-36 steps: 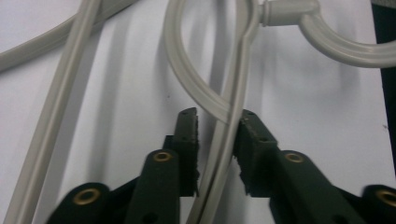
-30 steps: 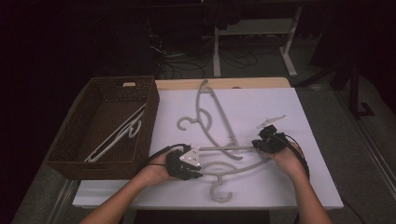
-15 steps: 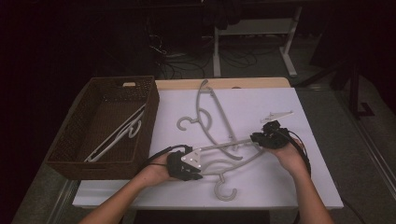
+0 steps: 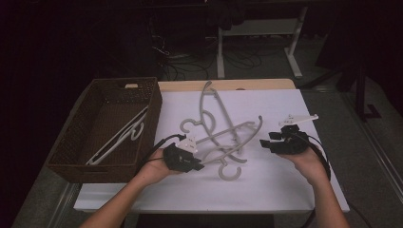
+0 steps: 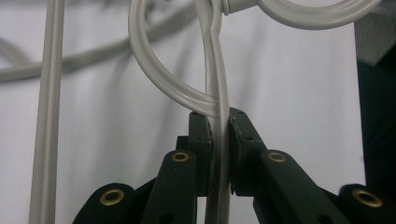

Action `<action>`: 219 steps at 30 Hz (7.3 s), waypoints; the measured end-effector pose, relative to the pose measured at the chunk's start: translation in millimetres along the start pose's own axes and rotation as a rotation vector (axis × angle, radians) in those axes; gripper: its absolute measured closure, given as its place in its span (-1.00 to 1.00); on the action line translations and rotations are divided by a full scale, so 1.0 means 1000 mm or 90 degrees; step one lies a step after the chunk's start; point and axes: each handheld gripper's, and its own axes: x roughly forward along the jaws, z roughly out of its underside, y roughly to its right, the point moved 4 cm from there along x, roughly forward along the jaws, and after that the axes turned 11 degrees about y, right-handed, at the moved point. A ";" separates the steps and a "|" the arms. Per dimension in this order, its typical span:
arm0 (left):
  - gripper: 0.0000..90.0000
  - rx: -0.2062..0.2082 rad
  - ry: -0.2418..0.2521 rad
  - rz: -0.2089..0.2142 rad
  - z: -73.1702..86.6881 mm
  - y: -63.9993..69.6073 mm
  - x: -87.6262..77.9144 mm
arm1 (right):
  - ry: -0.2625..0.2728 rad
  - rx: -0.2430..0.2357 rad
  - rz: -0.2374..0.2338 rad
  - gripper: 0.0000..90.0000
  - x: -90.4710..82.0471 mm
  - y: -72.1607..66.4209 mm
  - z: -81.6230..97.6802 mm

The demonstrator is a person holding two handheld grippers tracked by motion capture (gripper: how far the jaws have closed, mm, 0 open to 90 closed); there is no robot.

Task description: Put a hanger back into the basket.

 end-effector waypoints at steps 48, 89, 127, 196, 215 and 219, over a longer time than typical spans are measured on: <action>0.80 -0.173 0.113 -0.254 0.024 -0.077 -0.246 | -0.010 -0.011 0.015 -1.00 -0.002 -0.015 0.040; -0.09 -0.296 0.018 -0.305 0.118 -0.106 -0.246 | -0.014 -0.006 0.020 -1.00 -0.001 -0.011 0.042; 0.37 -0.167 0.180 -0.144 -0.052 -0.048 -0.097 | -0.015 -0.012 -0.001 -1.00 0.004 -0.016 0.041; 0.62 -0.126 0.027 -0.095 -0.026 -0.039 0.056 | -0.040 -0.008 -0.009 -0.85 0.012 -0.029 0.026; -0.10 -0.188 0.097 -0.121 0.012 -0.034 -0.002 | -0.167 -0.016 0.031 0.24 0.098 -0.048 -0.003; -0.10 -0.188 0.102 -0.123 0.012 -0.034 -0.002 | -0.185 -0.026 0.043 0.36 0.099 -0.050 0.003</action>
